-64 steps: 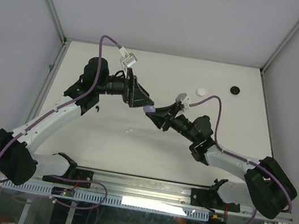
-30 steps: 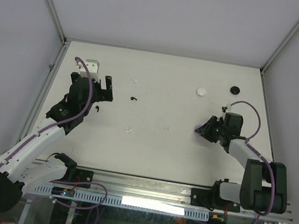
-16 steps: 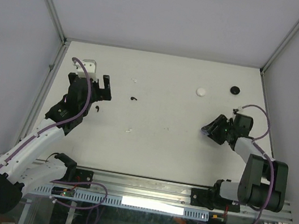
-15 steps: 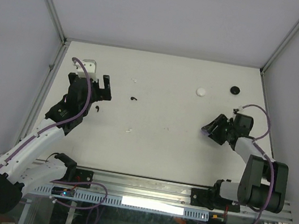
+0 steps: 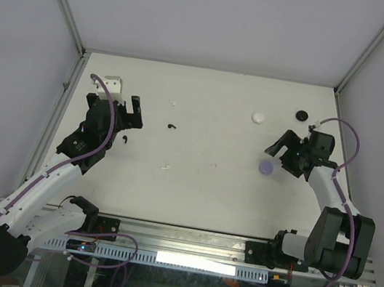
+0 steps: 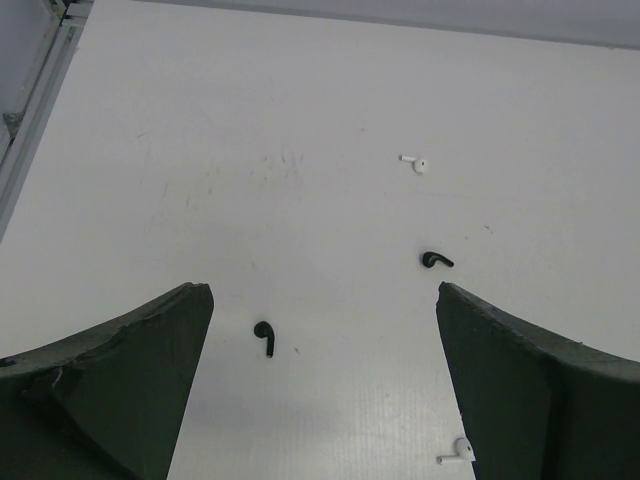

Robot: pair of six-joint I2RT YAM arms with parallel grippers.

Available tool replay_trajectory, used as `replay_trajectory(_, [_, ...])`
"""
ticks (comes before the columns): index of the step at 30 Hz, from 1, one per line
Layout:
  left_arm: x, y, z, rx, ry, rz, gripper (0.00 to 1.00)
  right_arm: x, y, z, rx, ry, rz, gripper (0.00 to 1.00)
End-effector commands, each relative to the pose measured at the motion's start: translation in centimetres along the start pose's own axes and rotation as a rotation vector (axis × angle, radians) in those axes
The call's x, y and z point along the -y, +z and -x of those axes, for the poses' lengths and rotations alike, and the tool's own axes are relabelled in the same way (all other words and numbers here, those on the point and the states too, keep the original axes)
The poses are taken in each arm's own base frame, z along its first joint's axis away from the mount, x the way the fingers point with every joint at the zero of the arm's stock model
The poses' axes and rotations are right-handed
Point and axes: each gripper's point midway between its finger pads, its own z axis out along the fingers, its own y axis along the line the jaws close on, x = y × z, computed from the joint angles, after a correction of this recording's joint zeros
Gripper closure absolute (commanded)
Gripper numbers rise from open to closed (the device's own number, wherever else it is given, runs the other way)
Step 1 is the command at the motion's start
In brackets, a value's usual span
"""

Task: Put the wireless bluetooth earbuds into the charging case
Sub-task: Place the charging case at the center of the board, then pick up the charging case at the center of the board.

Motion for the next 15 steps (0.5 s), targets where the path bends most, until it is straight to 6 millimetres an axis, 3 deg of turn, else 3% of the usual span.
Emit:
replay_trajectory(1, [0.1,-0.3,1.7,0.065,-0.037,-0.013,0.01,-2.4,0.0,4.1,0.141,-0.111,0.004,0.05])
replay_trajectory(5, [0.2,-0.2,1.6,0.059,-0.034,-0.018,0.01,-4.8,1.5,7.1,0.269,-0.188,-0.040,0.07])
replay_trajectory(10, [0.0,-0.1,1.5,0.059,-0.033,-0.009,0.01,-7.4,4.4,9.1,0.348,-0.266,-0.105,0.10])
replay_trajectory(15, [-0.1,0.0,1.3,0.055,-0.029,-0.005,0.01,-8.1,7.8,10.6,0.408,-0.254,-0.241,0.15])
